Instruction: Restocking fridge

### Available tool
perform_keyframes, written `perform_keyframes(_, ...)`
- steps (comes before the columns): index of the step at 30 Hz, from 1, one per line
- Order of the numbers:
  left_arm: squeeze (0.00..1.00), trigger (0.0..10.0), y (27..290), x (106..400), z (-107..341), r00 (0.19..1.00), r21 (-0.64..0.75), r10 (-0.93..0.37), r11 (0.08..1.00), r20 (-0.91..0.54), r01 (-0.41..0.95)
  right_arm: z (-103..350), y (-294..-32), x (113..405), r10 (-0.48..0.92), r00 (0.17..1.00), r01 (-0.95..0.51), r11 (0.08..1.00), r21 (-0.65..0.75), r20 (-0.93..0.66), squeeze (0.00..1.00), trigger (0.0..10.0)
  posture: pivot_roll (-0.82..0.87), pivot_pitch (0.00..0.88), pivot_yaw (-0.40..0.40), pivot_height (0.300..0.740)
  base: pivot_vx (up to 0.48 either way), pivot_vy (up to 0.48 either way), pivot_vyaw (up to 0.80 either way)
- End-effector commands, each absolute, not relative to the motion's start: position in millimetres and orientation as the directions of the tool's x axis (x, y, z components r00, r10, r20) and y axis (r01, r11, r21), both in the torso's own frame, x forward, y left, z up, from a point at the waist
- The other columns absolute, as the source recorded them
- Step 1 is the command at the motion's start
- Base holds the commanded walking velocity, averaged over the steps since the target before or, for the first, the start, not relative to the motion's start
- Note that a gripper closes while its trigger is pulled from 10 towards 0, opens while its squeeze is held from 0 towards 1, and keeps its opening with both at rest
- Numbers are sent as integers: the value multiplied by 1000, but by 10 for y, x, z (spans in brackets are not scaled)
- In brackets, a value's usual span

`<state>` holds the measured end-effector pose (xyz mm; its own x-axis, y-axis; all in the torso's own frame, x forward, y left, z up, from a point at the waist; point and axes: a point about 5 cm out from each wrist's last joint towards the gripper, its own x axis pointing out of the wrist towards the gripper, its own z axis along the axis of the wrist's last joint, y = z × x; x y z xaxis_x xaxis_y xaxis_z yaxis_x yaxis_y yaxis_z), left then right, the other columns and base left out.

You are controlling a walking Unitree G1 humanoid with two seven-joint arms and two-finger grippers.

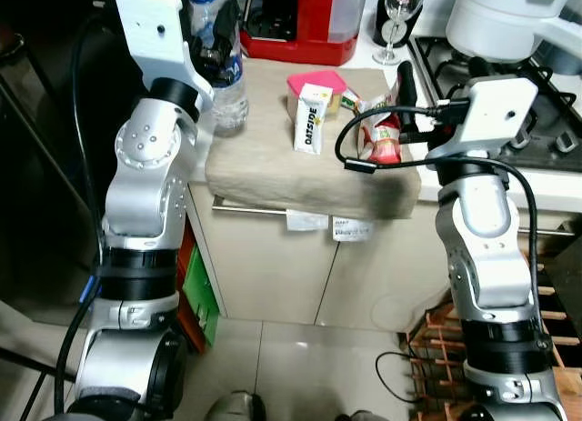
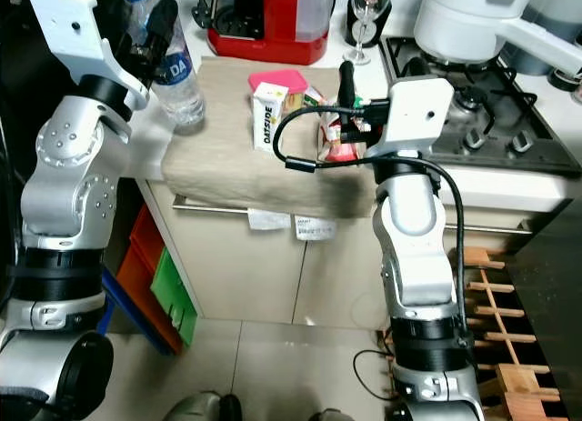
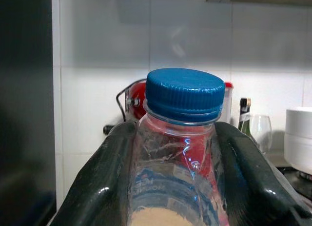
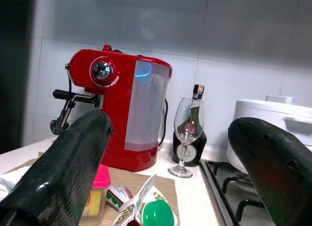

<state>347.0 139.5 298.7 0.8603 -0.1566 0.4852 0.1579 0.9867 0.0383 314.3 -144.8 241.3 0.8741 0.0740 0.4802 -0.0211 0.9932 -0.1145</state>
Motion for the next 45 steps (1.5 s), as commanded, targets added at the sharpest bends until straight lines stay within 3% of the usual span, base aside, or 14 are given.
perform_keyframes(1, 0, 10000, 1363, 3479, 2987, 855, 44, -158, 987, 494, 156, 2403, -1446, 3167, 61, 874, -15, 995, -100, 481, 94, 10000, -55, 0, 2, 740, -428, 0, 0)
perform_keyframes(24, 0, 10000, 1374, 3551, 2924, 859, 82, -156, 988, 487, 133, 2324, -1544, 3200, 4, 872, 53, 993, -103, 489, 94, 10000, -64, 0, 5, 740, -434, 0, 0)
perform_keyframes(35, 0, 10000, 1348, 3454, 2459, 902, 26, -196, 979, 385, 202, 2111, -1582, 3186, 2, 907, 58, 990, -130, 420, 94, 10000, -64, 0, 10, 740, 0, 0, 0)
perform_keyframes(39, 0, 10000, 1333, 3363, 2047, 944, -78, -194, 972, 266, 222, 1901, -1630, 3177, -3, 938, 58, 987, -149, 345, 98, 10000, -67, 0, 12, 740, 0, -431, -517)
perform_keyframes(45, 0, 10000, 1325, 3308, 1738, 971, -97, -158, 979, 179, 177, 1739, -1660, 3166, 13, 958, 40, 983, -179, 287, 102, 10000, -77, 0, 10, 740, 0, -454, -703)
